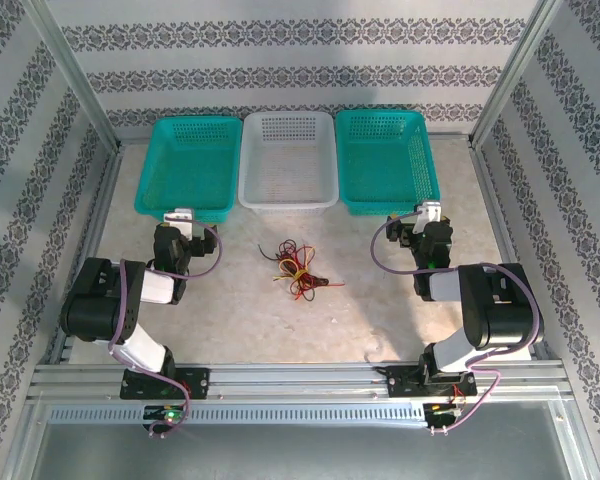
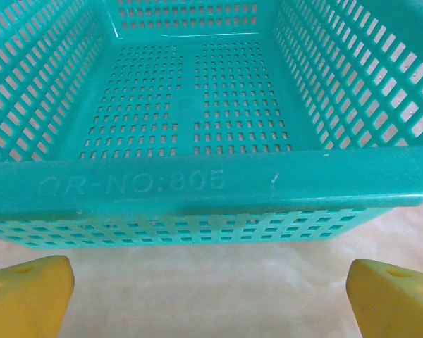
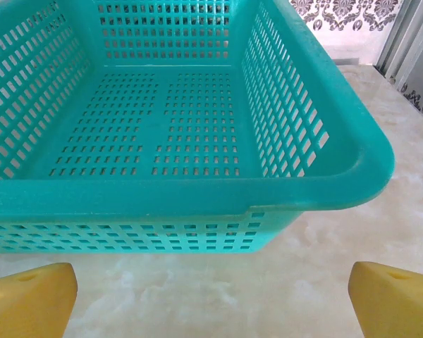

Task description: Untangle the cables

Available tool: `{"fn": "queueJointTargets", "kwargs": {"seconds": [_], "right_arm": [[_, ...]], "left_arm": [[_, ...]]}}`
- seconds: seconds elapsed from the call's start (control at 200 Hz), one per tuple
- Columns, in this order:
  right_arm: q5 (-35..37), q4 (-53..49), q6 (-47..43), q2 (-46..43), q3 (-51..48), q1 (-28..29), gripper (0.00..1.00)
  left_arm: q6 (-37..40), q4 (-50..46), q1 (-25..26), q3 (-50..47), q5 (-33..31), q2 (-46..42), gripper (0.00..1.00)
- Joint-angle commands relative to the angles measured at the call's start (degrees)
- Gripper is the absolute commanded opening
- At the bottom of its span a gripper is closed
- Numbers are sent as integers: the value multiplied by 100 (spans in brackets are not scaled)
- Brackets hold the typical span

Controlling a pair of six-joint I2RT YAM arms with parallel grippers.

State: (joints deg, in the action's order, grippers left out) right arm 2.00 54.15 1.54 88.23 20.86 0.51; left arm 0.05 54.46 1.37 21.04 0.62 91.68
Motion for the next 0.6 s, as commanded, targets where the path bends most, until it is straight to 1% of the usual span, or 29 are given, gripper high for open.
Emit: {"fn": "queueJointTargets", "kwargs": {"seconds": [0.0,0.595], "right_arm": [[-130,34,31,-42,67,1,98],[-169,25,52,-40,67,-25,98]], "left_arm": [[-5,-19,-119,120,-89,-32,99],[-10,-31,-119,129,-89,-36,99]]}}
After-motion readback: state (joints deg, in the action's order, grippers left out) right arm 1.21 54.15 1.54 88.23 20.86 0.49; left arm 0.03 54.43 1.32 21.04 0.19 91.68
